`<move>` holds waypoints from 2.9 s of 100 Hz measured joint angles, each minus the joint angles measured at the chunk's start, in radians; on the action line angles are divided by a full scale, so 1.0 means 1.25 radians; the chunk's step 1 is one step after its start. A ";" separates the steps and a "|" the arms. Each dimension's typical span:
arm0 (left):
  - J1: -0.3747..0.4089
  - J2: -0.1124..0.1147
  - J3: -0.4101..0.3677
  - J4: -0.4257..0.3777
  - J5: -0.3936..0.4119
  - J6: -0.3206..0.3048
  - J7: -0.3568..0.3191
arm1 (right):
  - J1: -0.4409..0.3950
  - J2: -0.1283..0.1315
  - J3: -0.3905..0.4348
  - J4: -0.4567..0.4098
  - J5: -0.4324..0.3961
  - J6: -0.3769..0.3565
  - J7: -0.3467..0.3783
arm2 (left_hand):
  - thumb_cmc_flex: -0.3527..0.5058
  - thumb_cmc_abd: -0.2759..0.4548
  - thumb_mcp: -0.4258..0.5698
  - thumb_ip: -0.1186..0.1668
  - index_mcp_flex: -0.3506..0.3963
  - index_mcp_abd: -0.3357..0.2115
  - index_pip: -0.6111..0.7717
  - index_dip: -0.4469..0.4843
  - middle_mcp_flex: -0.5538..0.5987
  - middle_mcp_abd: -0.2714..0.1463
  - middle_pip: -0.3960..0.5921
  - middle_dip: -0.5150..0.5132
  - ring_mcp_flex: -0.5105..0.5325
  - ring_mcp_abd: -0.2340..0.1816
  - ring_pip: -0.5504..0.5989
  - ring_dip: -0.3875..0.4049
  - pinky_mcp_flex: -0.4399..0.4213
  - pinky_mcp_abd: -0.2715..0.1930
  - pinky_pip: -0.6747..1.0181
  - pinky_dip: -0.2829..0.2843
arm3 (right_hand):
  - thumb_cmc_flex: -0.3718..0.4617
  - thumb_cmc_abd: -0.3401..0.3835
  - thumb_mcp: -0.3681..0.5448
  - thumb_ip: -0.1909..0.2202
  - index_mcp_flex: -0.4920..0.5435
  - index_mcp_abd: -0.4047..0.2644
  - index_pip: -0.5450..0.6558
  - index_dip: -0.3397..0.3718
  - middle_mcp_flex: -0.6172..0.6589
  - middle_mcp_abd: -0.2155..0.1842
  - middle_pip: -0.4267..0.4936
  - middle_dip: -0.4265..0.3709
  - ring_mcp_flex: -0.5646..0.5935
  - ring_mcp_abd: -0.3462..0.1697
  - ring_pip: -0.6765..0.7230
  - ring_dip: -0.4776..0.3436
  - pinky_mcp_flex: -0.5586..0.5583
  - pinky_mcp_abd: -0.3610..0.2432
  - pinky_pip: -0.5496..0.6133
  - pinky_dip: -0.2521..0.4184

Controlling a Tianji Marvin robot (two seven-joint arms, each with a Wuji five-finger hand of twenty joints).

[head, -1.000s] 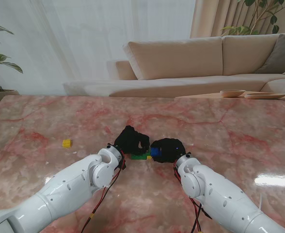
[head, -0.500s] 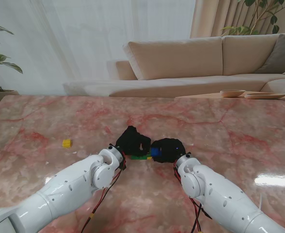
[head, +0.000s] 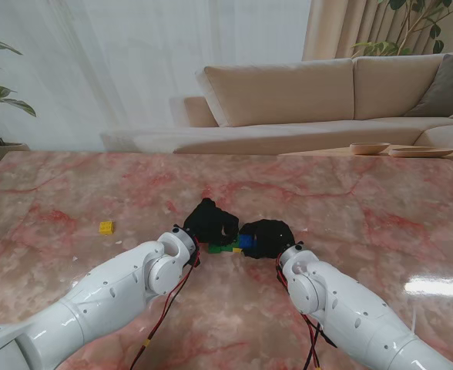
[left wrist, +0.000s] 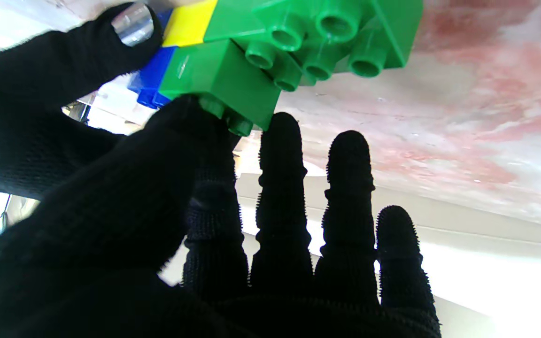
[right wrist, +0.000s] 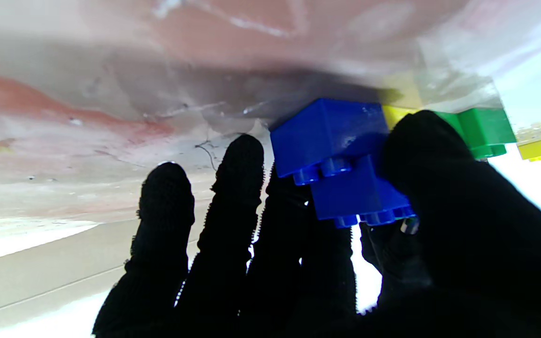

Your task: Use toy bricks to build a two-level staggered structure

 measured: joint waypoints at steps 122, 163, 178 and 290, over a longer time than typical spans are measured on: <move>-0.048 0.002 0.032 0.007 -0.036 -0.006 -0.095 | 0.004 -0.001 -0.002 0.006 0.003 -0.010 -0.001 | -0.015 -0.010 0.001 -0.010 0.020 -0.038 0.006 -0.035 0.067 0.021 -0.009 -0.090 0.047 0.000 0.002 -0.008 0.026 0.009 0.022 -0.010 | 0.000 -0.037 0.037 -0.029 -0.001 -0.003 0.076 -0.084 0.047 0.000 -0.043 0.058 0.049 0.002 -0.004 0.000 0.022 0.001 0.028 0.000; 0.024 0.002 -0.036 -0.014 -0.055 -0.028 -0.047 | 0.007 -0.002 -0.004 0.012 0.004 -0.020 -0.008 | 0.003 0.000 0.001 -0.008 -0.015 0.015 -0.049 0.009 -0.076 0.009 0.042 -0.097 -0.064 -0.001 -0.019 -0.017 -0.025 0.006 0.001 -0.010 | 0.000 -0.073 0.038 -0.030 0.028 -0.013 0.096 -0.105 0.083 0.001 -0.043 0.069 0.070 0.002 0.006 0.000 0.036 0.002 0.030 0.000; 0.051 0.008 -0.057 -0.042 -0.053 -0.027 -0.038 | 0.007 -0.002 -0.004 0.014 0.004 -0.021 -0.010 | 0.005 0.000 0.001 -0.008 -0.064 0.049 -0.140 0.006 -0.149 0.009 0.082 -0.142 -0.103 -0.001 -0.039 -0.026 -0.035 0.005 -0.009 -0.010 | 0.000 -0.074 0.038 -0.031 0.030 -0.015 0.099 -0.109 0.087 0.001 -0.044 0.069 0.075 0.002 0.007 0.000 0.036 0.002 0.037 0.000; 0.325 0.177 -0.616 -0.420 0.188 0.165 -0.509 | 0.020 -0.003 -0.016 0.030 0.004 -0.044 -0.016 | -0.126 0.025 0.042 0.038 -0.311 0.197 -0.546 -0.028 -0.575 0.033 0.003 -0.338 -0.392 -0.002 -0.221 -0.185 -0.045 0.003 -0.278 -0.053 | -0.002 -0.086 0.038 -0.042 0.038 -0.022 0.123 -0.124 0.107 0.000 -0.040 0.097 0.083 0.002 0.009 0.000 0.033 0.003 0.038 0.000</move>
